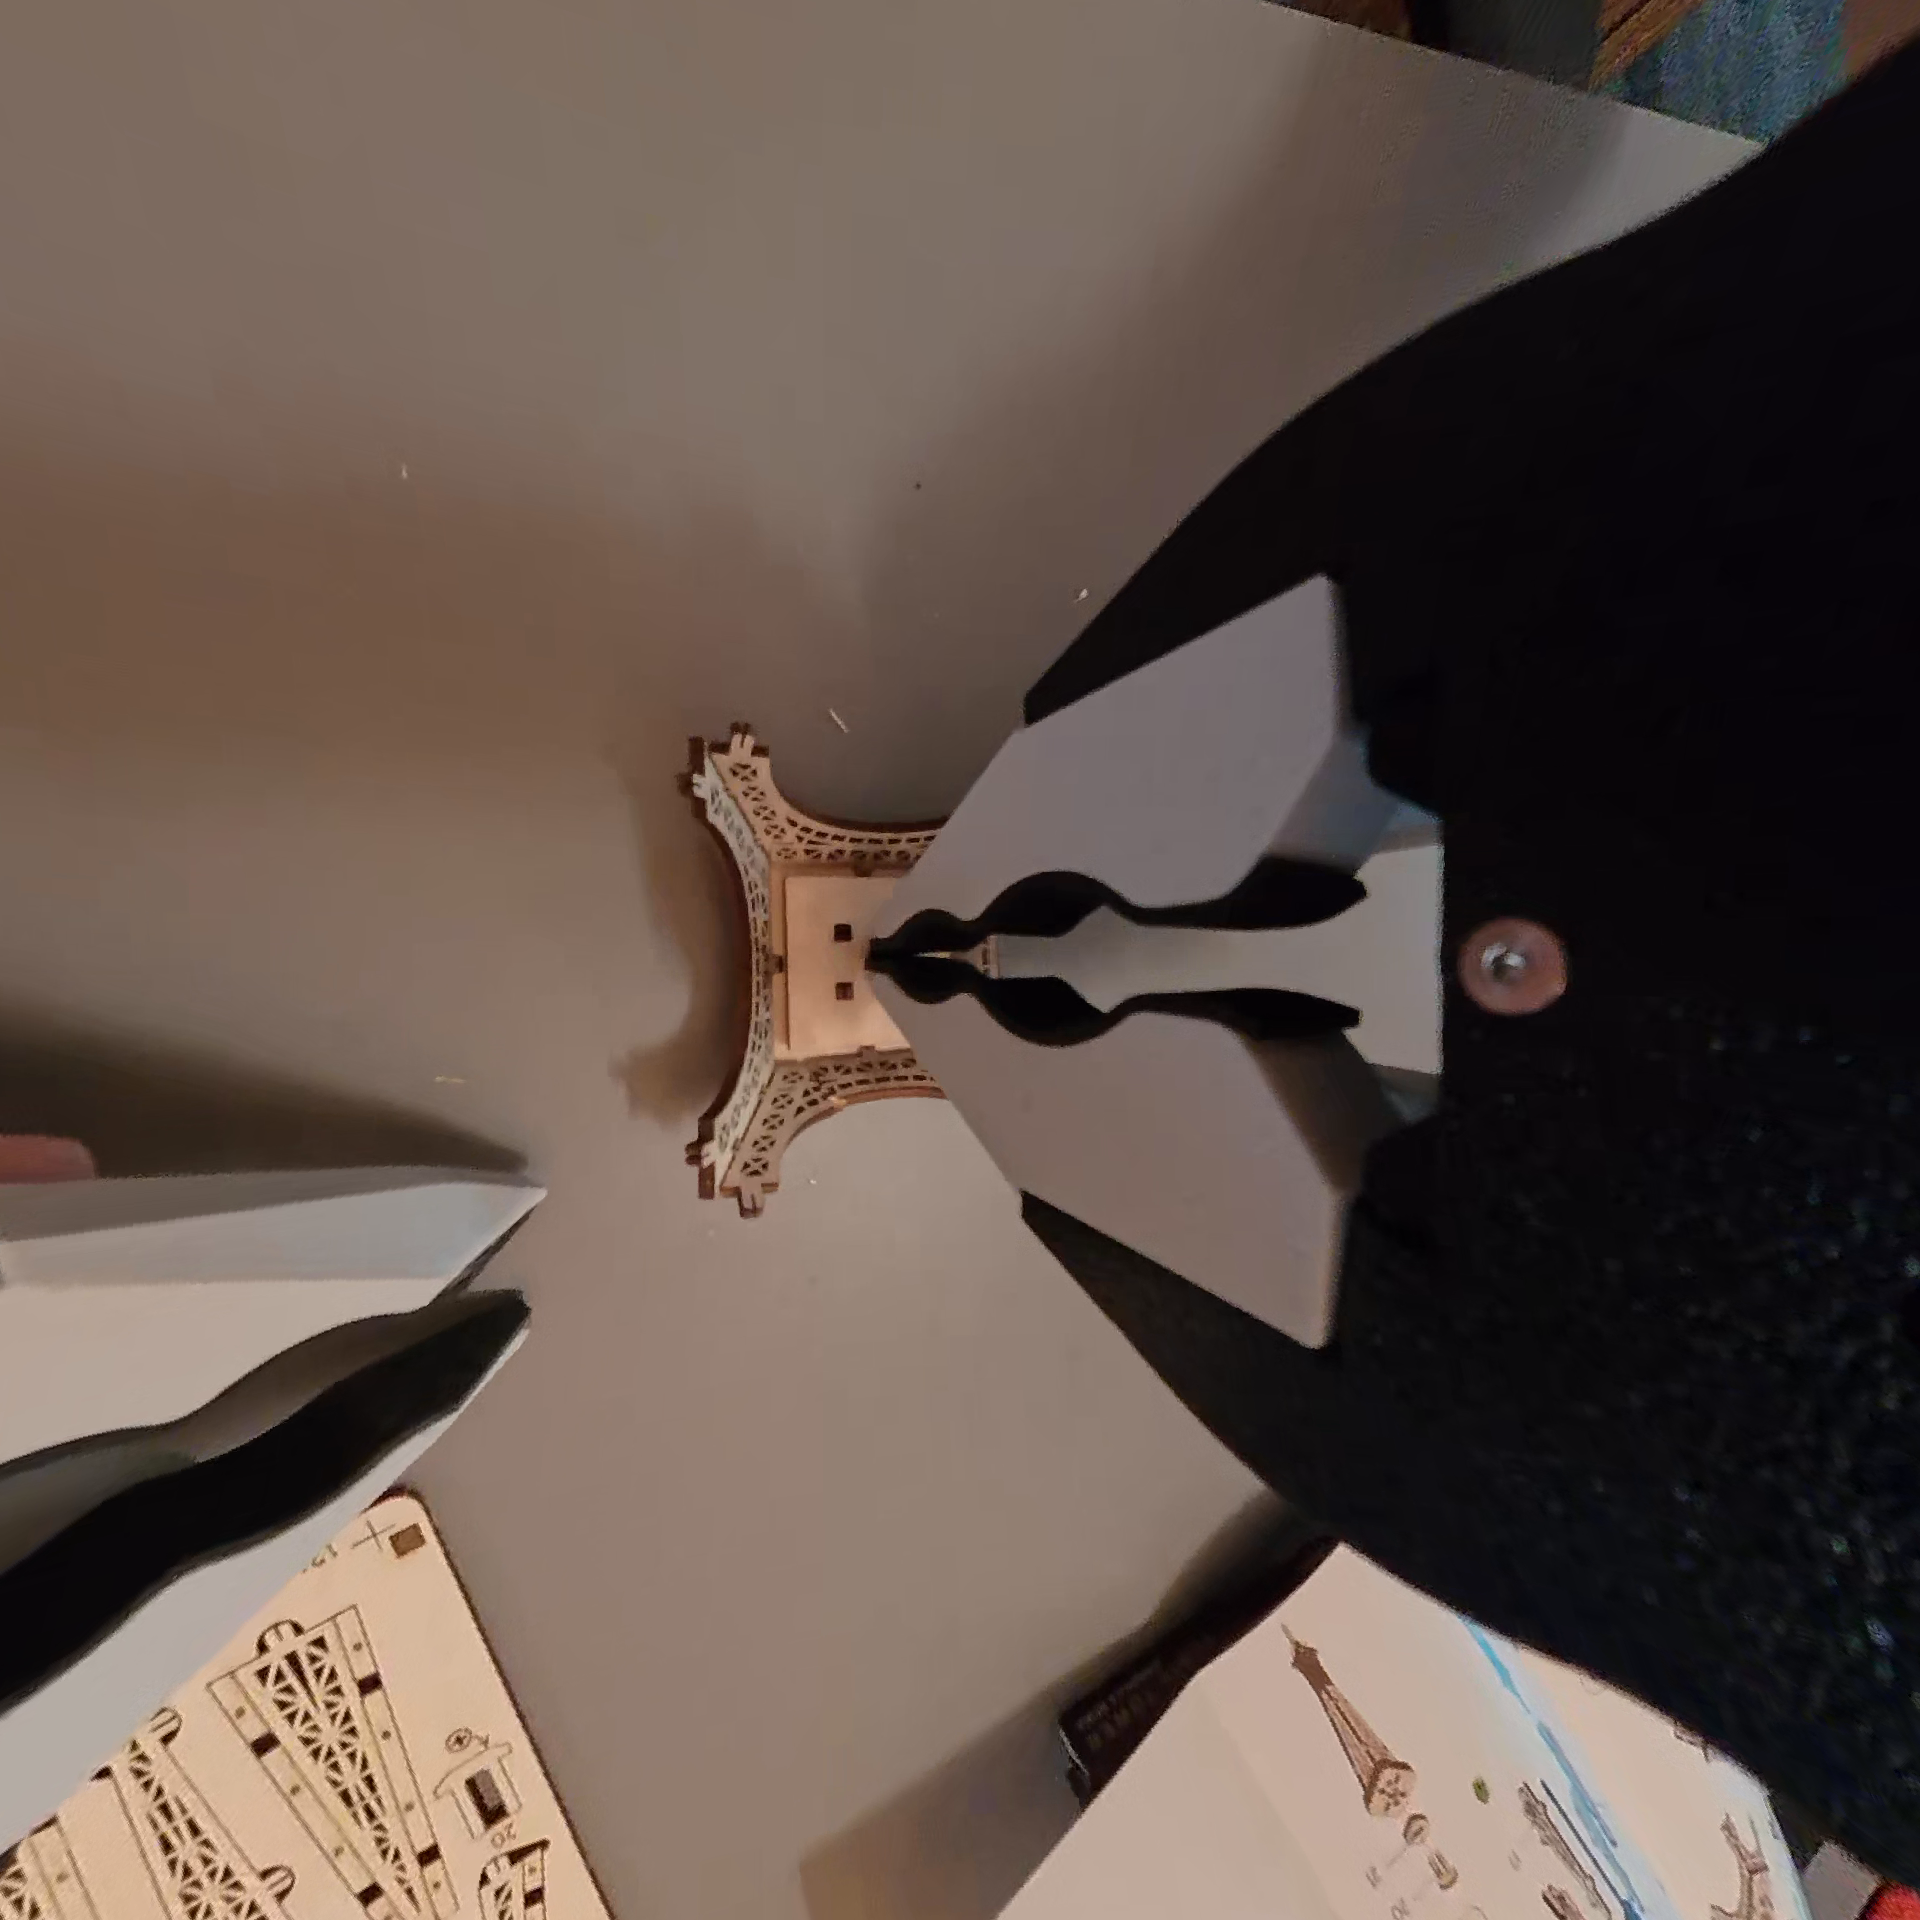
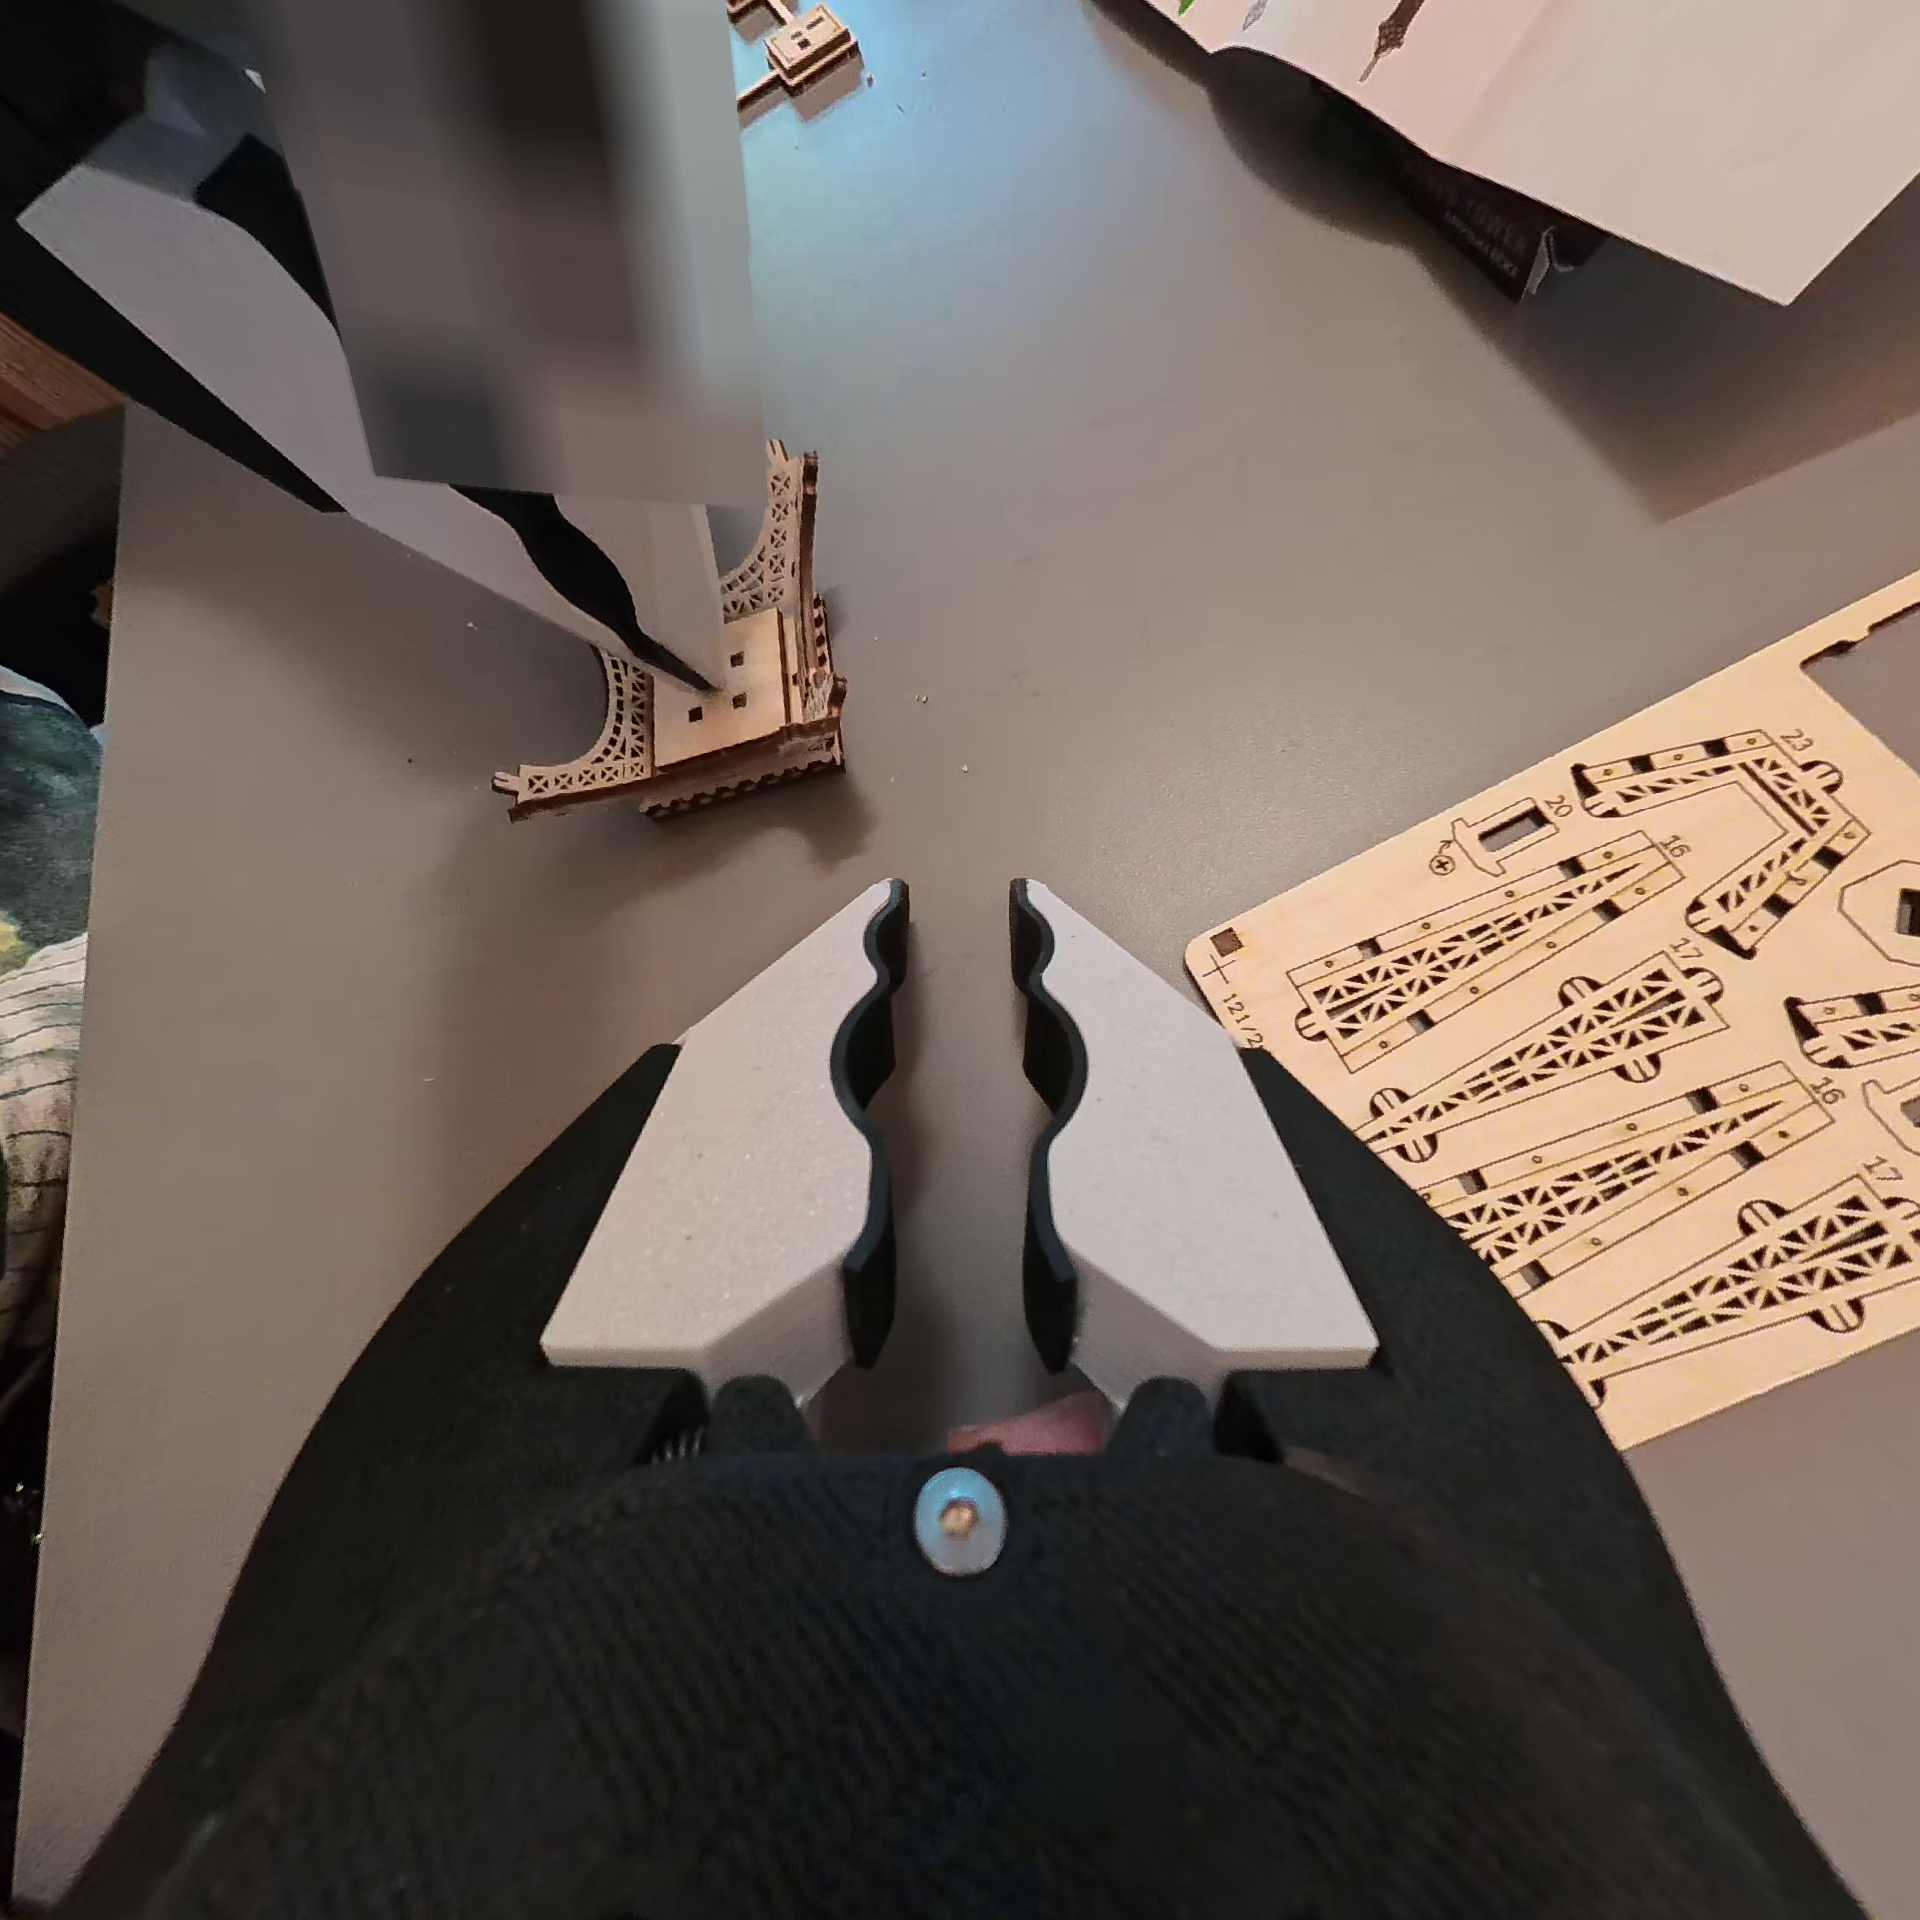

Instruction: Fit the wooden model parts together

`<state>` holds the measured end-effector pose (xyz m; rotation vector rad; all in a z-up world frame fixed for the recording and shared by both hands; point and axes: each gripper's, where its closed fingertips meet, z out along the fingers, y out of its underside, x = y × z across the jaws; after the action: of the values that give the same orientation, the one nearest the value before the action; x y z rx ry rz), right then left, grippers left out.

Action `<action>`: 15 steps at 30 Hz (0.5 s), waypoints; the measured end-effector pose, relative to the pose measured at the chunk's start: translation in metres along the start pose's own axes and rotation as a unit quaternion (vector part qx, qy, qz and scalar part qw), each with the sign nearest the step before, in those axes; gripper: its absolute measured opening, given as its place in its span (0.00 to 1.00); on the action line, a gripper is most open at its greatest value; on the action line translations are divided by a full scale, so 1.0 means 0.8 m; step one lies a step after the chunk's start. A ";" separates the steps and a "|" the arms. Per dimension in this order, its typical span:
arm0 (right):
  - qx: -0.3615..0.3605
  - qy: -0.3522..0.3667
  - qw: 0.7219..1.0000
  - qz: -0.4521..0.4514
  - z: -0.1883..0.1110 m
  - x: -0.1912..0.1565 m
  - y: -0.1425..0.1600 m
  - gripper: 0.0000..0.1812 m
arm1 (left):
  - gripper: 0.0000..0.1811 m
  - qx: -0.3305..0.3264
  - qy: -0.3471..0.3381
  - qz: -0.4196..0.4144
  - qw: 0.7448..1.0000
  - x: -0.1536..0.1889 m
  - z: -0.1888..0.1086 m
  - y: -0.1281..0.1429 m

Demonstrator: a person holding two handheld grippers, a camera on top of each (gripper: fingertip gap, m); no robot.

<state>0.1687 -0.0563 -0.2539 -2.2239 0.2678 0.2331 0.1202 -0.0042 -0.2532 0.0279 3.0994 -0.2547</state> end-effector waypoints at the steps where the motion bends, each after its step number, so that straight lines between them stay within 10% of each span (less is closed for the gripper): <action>1: 0.000 0.000 1.000 0.000 0.000 0.000 0.000 0.10 | 0.00 -0.002 -0.001 0.002 1.000 0.000 0.000 0.000; 15: 0.000 0.000 1.000 0.001 0.000 0.000 0.000 0.10 | 0.00 -0.007 0.014 0.008 1.000 0.003 0.001 -0.004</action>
<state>0.1686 -0.0565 -0.2540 -2.2232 0.2695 0.2348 0.1176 -0.0072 -0.2536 0.0571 3.1266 -0.2329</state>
